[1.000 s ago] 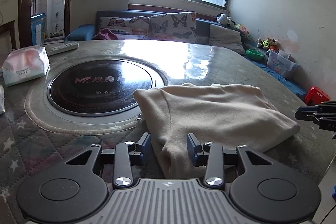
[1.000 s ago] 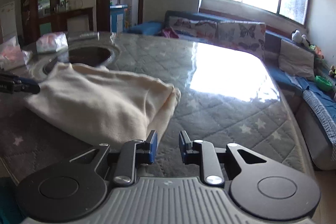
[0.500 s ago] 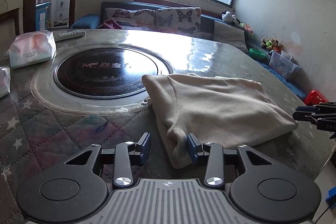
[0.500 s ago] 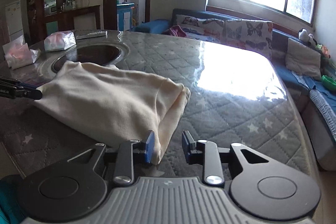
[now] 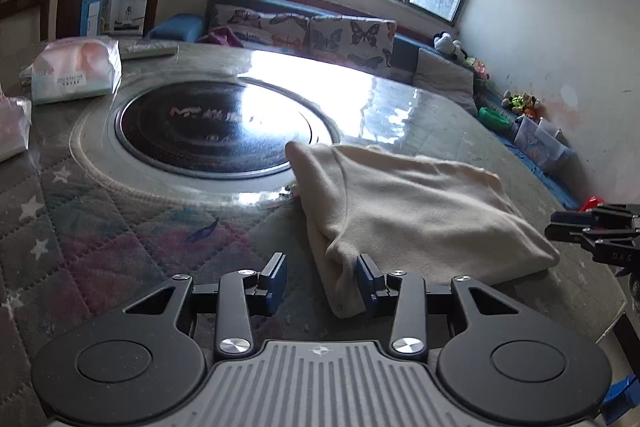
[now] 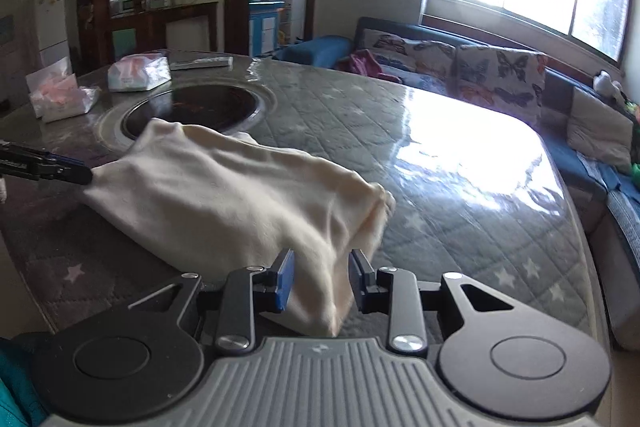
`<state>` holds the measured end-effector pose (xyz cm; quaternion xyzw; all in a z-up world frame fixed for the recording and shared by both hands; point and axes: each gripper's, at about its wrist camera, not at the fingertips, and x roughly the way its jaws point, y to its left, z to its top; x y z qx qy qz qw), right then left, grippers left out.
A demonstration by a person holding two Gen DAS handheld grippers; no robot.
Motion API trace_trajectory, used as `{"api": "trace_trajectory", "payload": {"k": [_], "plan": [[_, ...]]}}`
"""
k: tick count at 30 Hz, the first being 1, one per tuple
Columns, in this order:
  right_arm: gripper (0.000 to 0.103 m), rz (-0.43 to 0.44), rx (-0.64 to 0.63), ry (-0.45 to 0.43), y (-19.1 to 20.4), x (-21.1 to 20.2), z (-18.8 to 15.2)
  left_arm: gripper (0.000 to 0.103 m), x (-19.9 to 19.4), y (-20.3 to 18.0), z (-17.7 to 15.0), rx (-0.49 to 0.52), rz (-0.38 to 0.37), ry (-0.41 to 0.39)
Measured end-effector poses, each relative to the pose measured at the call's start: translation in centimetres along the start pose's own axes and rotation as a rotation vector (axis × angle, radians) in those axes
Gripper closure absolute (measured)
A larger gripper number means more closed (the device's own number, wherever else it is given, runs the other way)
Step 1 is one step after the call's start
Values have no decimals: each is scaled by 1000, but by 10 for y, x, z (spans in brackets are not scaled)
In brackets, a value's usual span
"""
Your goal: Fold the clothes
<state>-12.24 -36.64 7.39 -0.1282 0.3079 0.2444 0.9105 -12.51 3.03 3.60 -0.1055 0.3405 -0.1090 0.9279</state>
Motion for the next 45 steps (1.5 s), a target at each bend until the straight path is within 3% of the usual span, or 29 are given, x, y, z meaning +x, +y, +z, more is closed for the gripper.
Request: {"api": "trace_trajectory", "payload": {"k": [7, 17, 24, 34, 37, 39, 41, 45], "plan": [[69, 82, -103, -3, 30, 10, 18, 58, 1, 3, 5, -6, 12, 7], [67, 235, -306, -4, 91, 28, 47, 32, -3, 17, 25, -57, 56, -30], [67, 314, -413, 13, 126, 43, 52, 31, 6, 29, 36, -114, 51, -24], [67, 374, -606, 36, 179, 62, 45, 31, 18, 50, 40, -329, -38, 17], [69, 368, -625, 31, 185, 66, 44, 31, 22, 52, 39, -393, -80, 32], [85, 355, -610, 28, 185, 67, 46, 31, 24, 53, 38, -431, -104, 38], [92, 365, -582, 29, 183, 66, 48, 31, 25, 53, 38, -464, -120, 39], [96, 400, -471, 15, 169, 58, 59, 31, 30, 55, 40, -544, -159, 41]]}}
